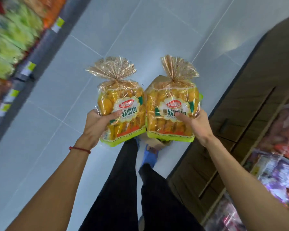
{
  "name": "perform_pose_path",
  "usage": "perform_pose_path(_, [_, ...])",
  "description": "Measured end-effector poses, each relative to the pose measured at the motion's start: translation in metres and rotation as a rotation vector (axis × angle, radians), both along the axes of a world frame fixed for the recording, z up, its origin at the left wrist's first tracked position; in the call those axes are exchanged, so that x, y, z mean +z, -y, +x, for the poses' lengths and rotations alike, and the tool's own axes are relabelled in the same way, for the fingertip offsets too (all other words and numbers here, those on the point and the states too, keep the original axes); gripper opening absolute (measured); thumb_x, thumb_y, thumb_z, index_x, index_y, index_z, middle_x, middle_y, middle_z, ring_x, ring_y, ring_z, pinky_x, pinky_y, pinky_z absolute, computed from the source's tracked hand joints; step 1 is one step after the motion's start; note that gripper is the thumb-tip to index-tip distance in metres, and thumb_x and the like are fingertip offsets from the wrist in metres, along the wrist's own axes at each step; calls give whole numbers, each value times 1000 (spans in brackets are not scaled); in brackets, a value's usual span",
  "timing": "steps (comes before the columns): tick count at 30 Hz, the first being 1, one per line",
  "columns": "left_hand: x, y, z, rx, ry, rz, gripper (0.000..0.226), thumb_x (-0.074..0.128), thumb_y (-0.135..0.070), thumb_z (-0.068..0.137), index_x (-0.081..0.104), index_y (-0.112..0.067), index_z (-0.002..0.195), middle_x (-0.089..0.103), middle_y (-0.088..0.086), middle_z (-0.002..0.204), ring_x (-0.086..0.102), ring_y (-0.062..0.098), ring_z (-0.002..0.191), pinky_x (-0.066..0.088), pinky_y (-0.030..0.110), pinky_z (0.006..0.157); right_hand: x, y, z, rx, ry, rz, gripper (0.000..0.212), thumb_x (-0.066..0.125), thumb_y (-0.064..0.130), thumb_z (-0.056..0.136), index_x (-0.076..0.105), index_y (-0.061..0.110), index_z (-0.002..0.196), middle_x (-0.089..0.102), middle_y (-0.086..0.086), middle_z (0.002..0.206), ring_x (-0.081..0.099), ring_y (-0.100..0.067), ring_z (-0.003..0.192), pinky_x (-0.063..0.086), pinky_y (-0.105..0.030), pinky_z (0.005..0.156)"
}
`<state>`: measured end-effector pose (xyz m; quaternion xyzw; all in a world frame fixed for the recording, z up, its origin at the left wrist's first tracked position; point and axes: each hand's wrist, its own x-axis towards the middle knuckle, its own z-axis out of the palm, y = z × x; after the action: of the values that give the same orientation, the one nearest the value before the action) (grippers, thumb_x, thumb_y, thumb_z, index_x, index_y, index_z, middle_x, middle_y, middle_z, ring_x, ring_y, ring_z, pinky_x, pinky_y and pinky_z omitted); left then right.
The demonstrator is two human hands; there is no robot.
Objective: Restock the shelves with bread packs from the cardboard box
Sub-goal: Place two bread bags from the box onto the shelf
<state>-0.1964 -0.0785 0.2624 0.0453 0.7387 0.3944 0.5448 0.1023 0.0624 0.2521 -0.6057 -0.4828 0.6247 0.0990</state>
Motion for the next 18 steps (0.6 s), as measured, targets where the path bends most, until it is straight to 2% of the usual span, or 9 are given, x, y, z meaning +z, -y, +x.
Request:
perform_pose_path(2, [35, 10, -5, 49, -48, 35, 39, 85, -17, 74, 74, -10, 110, 79, 2, 96, 77, 20, 84, 58, 24, 61, 26, 4, -14, 8, -45, 35, 58, 88, 25, 80, 65, 20, 133, 77, 3, 119, 74, -18, 109, 57, -49, 100])
perform_pose_path(4, [68, 25, -8, 105, -85, 67, 39, 86, -19, 73, 75, -13, 110, 79, 1, 98, 76, 21, 88, 60, 31, 70, 48, 7, -25, 23, -80, 53, 56, 89, 22, 79, 67, 16, 130, 79, 2, 116, 75, -18, 106, 59, -47, 98])
perform_pose_path(7, [114, 53, -9, 179, -130, 109, 41, 88, -23, 72, 75, -14, 110, 78, 4, 102, 75, 24, 93, 58, 41, 84, 85, 8, -42, 73, -144, 63, 66, 94, 33, 70, 68, 17, 128, 79, 0, 114, 77, -21, 103, 61, -45, 92])
perform_pose_path(8, [129, 62, -10, 208, -148, 121, 42, 87, -23, 72, 75, -13, 110, 78, 5, 102, 75, 25, 93, 59, 41, 84, 97, 8, -49, 97, -169, 67, 67, 94, 34, 70, 67, 17, 129, 79, 1, 113, 77, -21, 102, 62, -42, 89])
perform_pose_path(11, [171, 83, -11, 284, -195, 161, 42, 86, -19, 73, 73, -10, 112, 78, 6, 103, 75, 26, 93, 60, 39, 81, 135, 7, -67, 156, -268, 89, 64, 89, 18, 74, 63, 13, 133, 79, 2, 112, 77, -16, 101, 62, -27, 78])
perform_pose_path(13, [196, 93, -14, 330, -218, 186, 44, 85, -19, 74, 72, -12, 114, 77, 5, 104, 75, 23, 94, 60, 40, 82, 159, 6, -82, 194, -305, 106, 64, 88, 17, 76, 62, 13, 133, 79, 2, 113, 77, -15, 100, 62, -26, 77])
perform_pose_path(15, [218, 101, -20, 364, -251, 202, 45, 86, -21, 73, 71, -16, 115, 78, 0, 100, 76, 18, 90, 61, 34, 75, 182, 4, -99, 231, -343, 123, 57, 85, 12, 81, 62, 13, 132, 79, 2, 111, 77, -14, 97, 62, -24, 73])
perform_pose_path(18, [248, 108, -34, 404, -297, 244, 44, 86, -22, 72, 70, -19, 113, 78, -4, 96, 76, 14, 87, 60, 29, 70, 214, -1, -129, 260, -384, 134, 56, 84, 14, 80, 61, 13, 131, 79, 0, 114, 77, -18, 99, 64, -32, 79])
